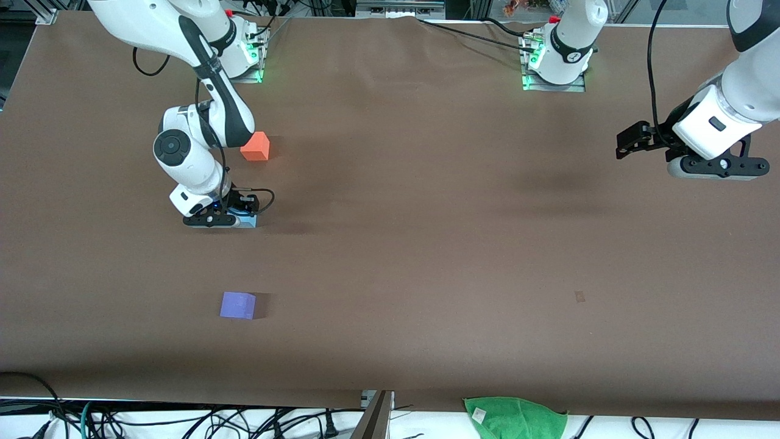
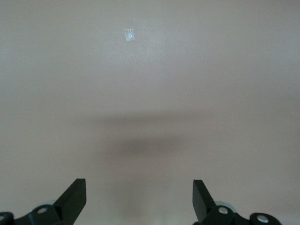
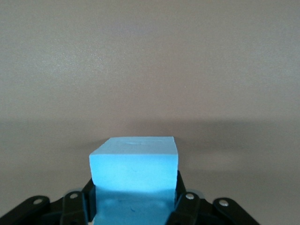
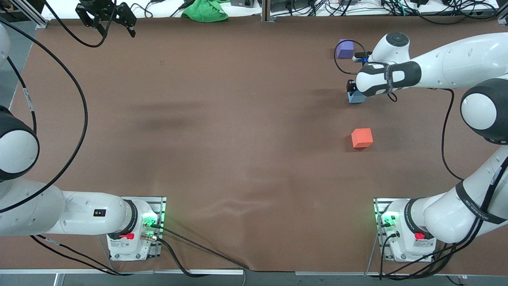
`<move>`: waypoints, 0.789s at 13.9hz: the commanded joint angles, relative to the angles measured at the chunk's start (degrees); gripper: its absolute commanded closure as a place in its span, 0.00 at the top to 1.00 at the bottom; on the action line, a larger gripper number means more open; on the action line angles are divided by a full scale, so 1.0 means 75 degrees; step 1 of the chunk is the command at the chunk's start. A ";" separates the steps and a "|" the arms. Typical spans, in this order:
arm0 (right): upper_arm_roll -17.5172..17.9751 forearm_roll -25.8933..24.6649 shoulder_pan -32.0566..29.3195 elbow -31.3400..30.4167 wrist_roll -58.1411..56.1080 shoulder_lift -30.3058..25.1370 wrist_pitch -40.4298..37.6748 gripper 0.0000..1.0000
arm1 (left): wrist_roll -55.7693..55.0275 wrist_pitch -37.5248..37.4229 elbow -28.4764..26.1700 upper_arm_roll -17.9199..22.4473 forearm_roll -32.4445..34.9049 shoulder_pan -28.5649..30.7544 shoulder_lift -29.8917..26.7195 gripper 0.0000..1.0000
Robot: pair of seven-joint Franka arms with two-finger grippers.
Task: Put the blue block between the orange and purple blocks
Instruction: 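Carry the blue cube with the right gripper between orange and purple cubes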
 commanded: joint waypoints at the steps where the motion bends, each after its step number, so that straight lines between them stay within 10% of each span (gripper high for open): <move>1: 0.0047 0.0167 0.0002 -0.0137 -0.0063 0.0092 0.0327 0.57 | 0.0164 -0.0074 -0.0042 -0.0007 -0.0157 0.0052 -0.0064 1.00; 2: 0.0047 0.0167 0.0002 -0.0114 -0.0086 0.0092 0.0303 0.99 | 0.0164 -0.0074 -0.0042 -0.0007 -0.0157 0.0052 -0.0064 1.00; 11: -0.0046 0.0109 0.0002 0.2307 -0.0577 -0.0681 -0.3991 1.00 | 0.0164 -0.0074 -0.0030 -0.0007 -0.0158 0.0052 -0.0064 1.00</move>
